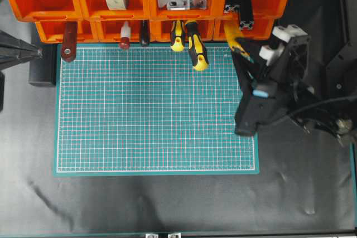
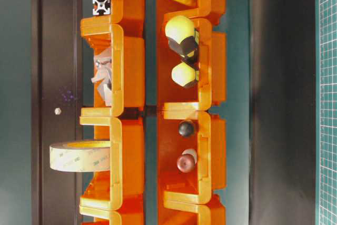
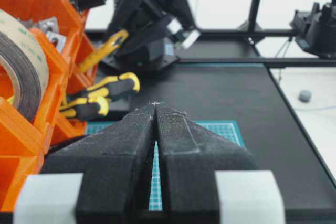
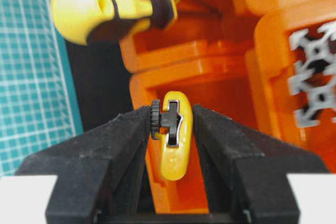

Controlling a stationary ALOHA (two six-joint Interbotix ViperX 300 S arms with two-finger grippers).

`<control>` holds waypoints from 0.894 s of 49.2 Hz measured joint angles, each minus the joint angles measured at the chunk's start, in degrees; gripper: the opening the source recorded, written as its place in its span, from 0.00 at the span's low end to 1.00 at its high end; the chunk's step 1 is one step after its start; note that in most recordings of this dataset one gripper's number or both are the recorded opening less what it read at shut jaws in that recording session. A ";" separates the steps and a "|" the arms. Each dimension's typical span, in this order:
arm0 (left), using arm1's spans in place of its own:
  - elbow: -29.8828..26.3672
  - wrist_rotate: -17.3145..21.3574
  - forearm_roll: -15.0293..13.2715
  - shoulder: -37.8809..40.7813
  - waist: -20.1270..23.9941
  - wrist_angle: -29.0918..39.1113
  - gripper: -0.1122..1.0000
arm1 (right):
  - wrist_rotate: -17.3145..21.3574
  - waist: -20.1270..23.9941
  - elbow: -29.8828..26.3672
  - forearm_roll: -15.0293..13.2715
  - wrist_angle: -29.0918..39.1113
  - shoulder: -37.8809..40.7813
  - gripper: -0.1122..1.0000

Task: Pick cutter from container rack with right arm.
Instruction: 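Pull the cutter out of the rack and carry it over the mat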

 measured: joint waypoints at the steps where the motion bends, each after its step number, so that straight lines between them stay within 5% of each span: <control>1: 0.00 0.00 0.00 -0.09 0.09 0.00 0.10 | -0.18 0.53 -0.53 0.18 0.26 0.00 0.35; 24: -0.18 0.00 0.00 -6.24 0.18 1.58 0.10 | -5.27 14.85 -16.08 1.93 11.51 0.09 0.35; 44: -1.14 -2.90 0.00 -8.79 -1.85 4.13 0.10 | -8.88 17.93 -24.87 3.96 2.99 10.81 0.35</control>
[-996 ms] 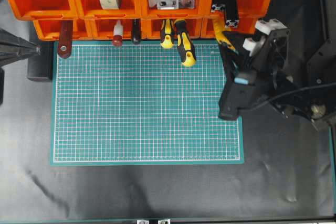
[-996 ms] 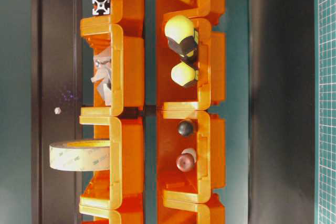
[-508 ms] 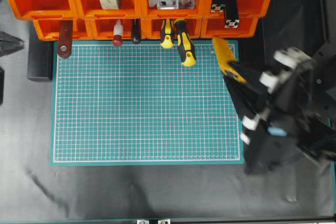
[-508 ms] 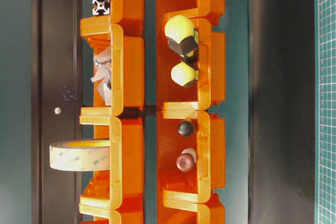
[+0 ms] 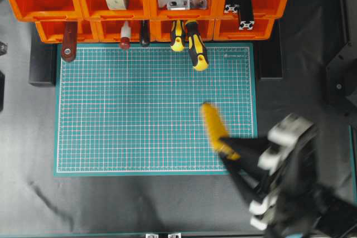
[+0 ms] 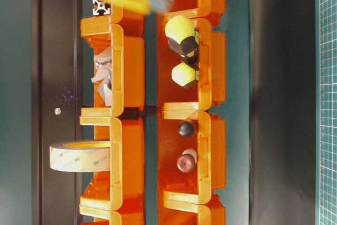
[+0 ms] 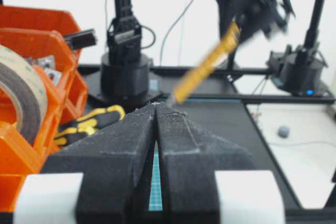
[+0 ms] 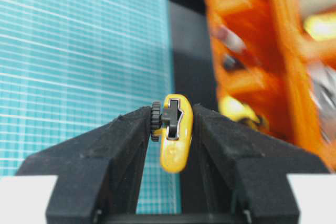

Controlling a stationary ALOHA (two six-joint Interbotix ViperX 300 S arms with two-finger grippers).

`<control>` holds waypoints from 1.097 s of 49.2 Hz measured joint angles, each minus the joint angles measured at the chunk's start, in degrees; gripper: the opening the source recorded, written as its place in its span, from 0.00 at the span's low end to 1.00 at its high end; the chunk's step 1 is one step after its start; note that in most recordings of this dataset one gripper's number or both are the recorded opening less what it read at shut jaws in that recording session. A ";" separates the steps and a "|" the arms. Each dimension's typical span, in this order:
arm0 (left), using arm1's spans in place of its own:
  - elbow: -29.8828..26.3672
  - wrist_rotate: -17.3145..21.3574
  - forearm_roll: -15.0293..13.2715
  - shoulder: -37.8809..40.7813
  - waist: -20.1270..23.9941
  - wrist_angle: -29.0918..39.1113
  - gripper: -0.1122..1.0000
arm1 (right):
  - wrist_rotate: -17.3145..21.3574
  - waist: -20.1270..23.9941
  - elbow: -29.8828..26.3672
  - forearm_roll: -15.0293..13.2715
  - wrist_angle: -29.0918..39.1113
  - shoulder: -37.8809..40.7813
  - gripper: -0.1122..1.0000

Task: Pick cutter from container rack with right arm.
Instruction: 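Pull the cutter out of the rack and carry it over the mat, then lower the cutter onto the mat center and open the right gripper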

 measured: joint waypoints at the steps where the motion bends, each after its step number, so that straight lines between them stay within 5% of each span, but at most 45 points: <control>1: -0.09 -0.09 0.00 0.00 0.00 0.00 0.10 | -0.62 -0.18 0.00 0.00 -0.53 0.70 0.35; 14: -0.18 -0.44 0.00 -0.44 -0.09 0.00 0.10 | -8.26 -6.15 3.60 0.00 -13.27 6.24 0.35; 33: -0.35 -0.62 0.09 -0.88 -0.18 -0.09 0.10 | -8.70 -18.46 12.83 -6.15 -36.83 10.11 0.35; 45: -0.44 -0.62 0.09 -0.88 -0.09 0.00 0.10 | -8.70 -25.05 13.10 -11.43 -43.51 12.39 0.35; 54: -0.35 -0.62 0.00 -0.79 -0.18 -0.09 0.10 | -8.00 -26.28 13.18 -12.04 -44.82 13.27 0.35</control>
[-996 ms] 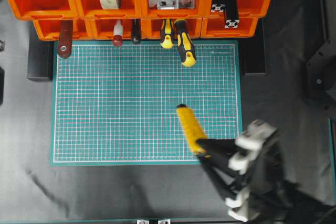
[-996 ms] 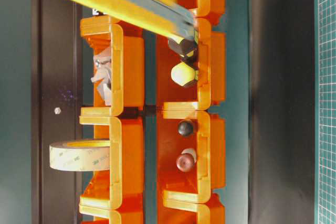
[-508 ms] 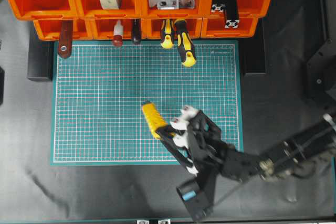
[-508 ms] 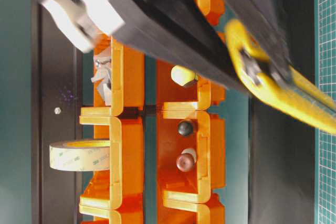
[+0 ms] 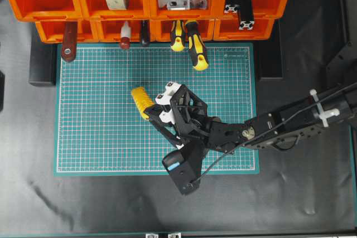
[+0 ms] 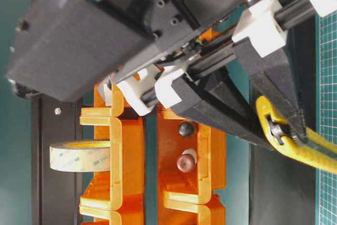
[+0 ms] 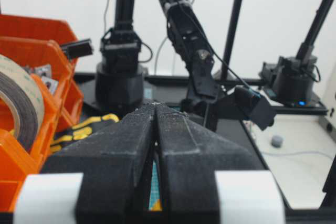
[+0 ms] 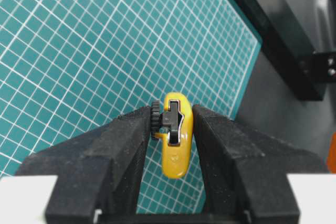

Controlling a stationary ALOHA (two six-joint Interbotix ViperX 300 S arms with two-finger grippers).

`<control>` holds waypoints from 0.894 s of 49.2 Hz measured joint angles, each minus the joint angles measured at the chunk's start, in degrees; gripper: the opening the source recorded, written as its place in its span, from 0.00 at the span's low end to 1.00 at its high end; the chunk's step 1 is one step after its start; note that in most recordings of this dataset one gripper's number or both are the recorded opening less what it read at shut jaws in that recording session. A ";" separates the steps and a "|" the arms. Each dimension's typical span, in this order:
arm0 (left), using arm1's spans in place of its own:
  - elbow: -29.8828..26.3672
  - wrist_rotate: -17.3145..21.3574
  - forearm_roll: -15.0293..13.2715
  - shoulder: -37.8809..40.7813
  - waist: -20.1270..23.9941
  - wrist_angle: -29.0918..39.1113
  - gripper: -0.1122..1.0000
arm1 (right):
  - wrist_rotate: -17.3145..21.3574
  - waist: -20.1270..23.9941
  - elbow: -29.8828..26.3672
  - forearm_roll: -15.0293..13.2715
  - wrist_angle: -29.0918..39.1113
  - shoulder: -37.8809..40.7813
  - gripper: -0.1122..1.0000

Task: Pick cutter from container rack with right arm.
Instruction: 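Lower the cutter onto the mat center and open the right gripper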

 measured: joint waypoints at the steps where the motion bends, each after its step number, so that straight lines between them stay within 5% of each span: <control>1: -0.09 0.00 0.00 -0.09 0.00 0.00 0.10 | 0.09 0.00 0.00 0.09 -0.09 0.09 0.35; 36: -0.09 0.09 0.00 0.44 0.00 0.09 0.10 | 0.35 2.11 4.22 5.10 -3.69 1.32 0.35; 44: -0.09 0.09 0.00 0.70 0.09 0.09 0.10 | 0.53 2.20 4.75 7.65 -4.13 1.58 0.61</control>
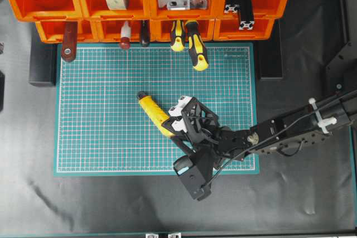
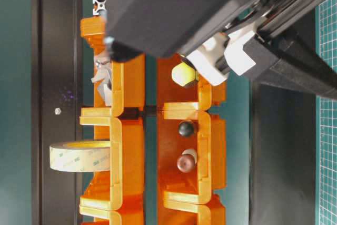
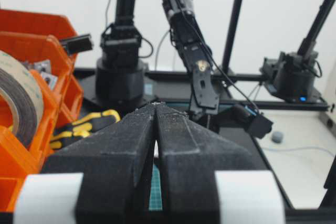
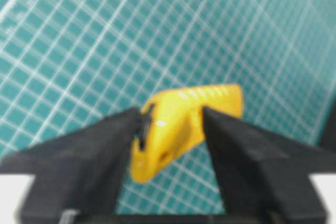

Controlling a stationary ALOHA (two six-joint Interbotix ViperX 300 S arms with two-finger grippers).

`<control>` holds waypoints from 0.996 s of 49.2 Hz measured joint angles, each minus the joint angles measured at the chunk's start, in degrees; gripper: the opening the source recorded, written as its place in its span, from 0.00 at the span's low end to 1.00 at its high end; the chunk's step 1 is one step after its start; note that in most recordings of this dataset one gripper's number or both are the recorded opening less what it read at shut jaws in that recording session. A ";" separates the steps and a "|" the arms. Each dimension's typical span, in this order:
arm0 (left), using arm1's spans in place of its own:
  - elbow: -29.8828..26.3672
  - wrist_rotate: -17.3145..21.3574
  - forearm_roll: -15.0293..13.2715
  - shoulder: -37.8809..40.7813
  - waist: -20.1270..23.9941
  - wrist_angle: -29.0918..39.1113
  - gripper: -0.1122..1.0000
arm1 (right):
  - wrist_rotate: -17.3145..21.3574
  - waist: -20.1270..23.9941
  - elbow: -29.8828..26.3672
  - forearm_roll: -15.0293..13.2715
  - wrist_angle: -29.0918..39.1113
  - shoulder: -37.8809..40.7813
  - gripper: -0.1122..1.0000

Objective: Pick cutter from container rack with right arm.

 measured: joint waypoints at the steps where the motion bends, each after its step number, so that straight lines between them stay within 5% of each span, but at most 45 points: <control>1: 0.09 0.00 0.09 0.00 -0.09 0.09 0.10 | -0.09 0.00 0.09 0.35 0.09 0.09 0.64; 10: 0.09 -0.09 0.09 0.00 -0.09 0.09 0.10 | 0.18 0.09 0.26 4.48 0.00 0.70 0.79; 24: 0.09 -0.09 0.00 0.00 -0.09 0.09 0.10 | 6.68 0.09 1.58 14.85 0.00 -1.32 0.81; 49: 0.00 -0.09 0.09 0.00 0.00 3.52 0.10 | 26.72 -0.18 8.79 15.56 -0.70 -22.32 0.81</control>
